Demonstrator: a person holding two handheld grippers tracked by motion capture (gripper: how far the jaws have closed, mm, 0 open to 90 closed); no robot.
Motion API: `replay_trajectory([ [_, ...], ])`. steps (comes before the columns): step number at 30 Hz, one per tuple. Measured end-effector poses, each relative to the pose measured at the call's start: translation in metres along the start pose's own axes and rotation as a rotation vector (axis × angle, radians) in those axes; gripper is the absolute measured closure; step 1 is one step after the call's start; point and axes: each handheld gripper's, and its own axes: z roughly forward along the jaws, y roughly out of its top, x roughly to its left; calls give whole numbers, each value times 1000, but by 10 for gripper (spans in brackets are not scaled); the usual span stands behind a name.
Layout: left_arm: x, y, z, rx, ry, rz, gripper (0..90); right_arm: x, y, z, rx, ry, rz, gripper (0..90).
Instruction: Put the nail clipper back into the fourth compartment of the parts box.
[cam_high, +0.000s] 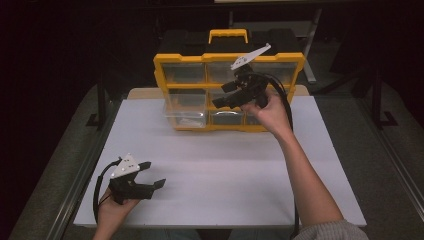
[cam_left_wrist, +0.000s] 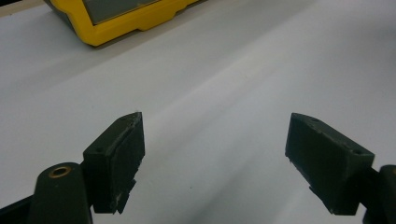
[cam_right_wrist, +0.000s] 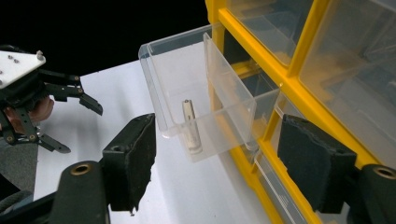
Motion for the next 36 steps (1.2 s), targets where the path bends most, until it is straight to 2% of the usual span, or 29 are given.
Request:
replay_trajectory([
  [36,-1,0,1,0,-1,-3,191,2,-51,-10,-7,-45,42,173],
])
